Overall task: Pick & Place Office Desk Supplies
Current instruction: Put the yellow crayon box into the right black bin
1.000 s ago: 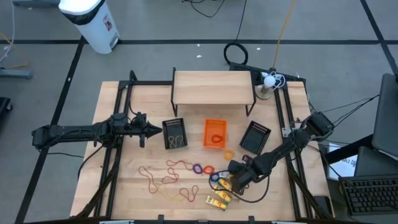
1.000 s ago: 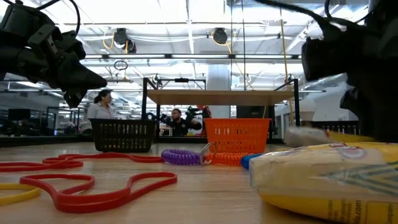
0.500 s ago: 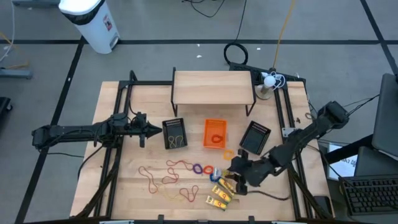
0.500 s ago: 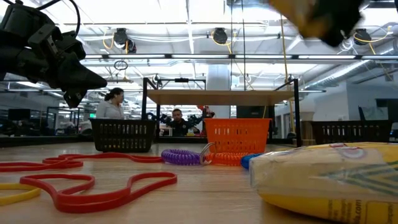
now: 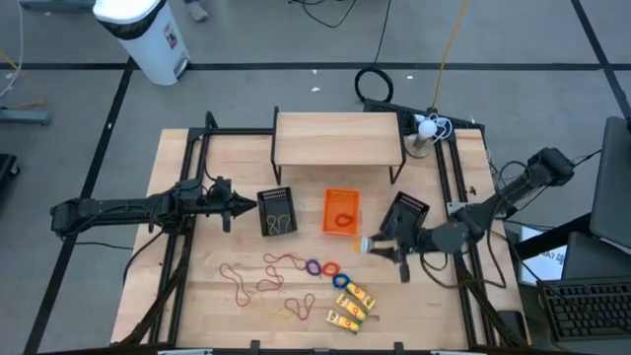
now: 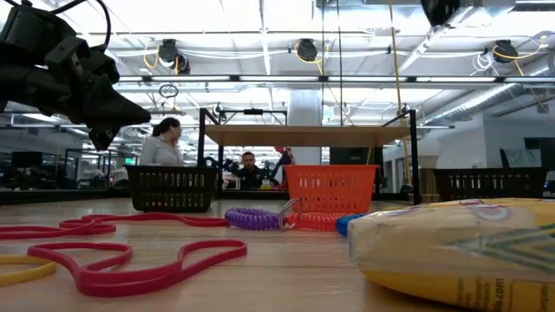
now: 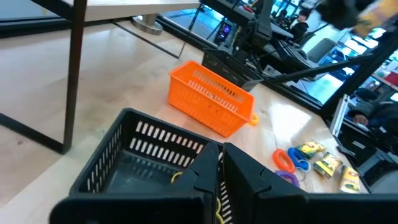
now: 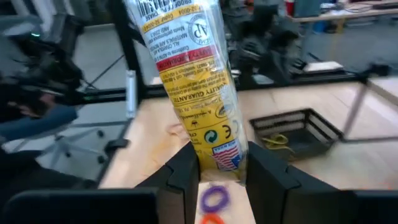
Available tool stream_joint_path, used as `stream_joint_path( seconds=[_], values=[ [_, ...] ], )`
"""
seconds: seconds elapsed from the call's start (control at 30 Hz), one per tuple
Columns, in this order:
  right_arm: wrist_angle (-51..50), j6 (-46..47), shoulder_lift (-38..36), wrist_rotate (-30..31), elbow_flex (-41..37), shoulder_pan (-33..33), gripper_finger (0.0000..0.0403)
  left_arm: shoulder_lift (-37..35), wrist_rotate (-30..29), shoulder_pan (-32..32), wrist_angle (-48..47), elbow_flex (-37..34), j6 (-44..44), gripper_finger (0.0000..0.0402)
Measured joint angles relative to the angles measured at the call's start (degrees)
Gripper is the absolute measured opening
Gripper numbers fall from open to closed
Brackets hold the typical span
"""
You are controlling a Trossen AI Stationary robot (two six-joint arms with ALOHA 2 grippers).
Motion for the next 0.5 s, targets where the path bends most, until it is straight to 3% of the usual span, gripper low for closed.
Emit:
stream_joint_path(
  seconds=[0.5],
  values=[
    [0.0,7.5,-2.0,0.1,-17.0,-6.9,0.0093,0.0,-0.1,0.0,0.0,0.0,-1.9,0.0024]
  ],
)
